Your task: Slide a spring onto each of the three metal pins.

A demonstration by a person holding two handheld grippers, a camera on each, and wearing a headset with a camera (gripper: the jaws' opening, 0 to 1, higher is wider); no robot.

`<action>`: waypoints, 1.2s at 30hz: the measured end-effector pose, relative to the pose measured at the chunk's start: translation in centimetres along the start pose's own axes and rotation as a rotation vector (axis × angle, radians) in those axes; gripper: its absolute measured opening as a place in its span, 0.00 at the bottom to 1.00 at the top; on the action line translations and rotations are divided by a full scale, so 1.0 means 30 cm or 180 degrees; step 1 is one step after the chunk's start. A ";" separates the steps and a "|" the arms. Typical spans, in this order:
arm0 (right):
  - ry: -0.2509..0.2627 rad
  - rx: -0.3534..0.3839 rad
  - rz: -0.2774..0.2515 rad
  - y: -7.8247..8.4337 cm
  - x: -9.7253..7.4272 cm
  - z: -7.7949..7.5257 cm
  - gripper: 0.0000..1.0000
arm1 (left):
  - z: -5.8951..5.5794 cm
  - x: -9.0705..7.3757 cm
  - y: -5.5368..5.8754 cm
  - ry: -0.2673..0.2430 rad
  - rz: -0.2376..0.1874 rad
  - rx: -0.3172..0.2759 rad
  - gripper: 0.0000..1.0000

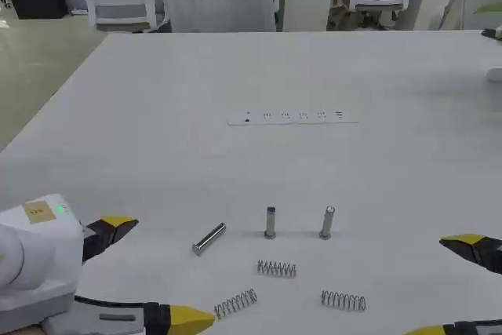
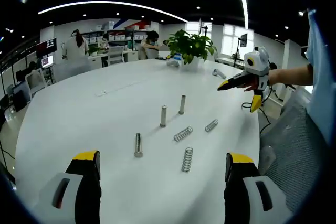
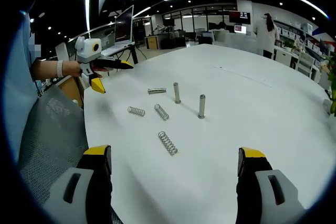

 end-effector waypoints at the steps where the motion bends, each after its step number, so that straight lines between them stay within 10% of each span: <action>1: 0.0001 0.0001 -0.0005 -0.001 0.000 -0.001 0.98 | 0.000 0.001 -0.001 0.0002 -0.0002 -0.0005 0.96; 36: -0.0012 -0.0012 -0.0056 -0.019 0.030 0.008 0.98 | 0.029 0.013 -0.008 -0.0025 -0.0040 0.0004 0.94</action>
Point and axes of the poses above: the centre of the closed fingertips' face, and the gripper's own axes: x roughly forward along the fingers, z roughly to its left, y roughly out of its underside, the point moved 2 cm from there along -x, roughly backward along the fingers, and after that the axes turned 13 degrees about -z, right-handed, at the moved point
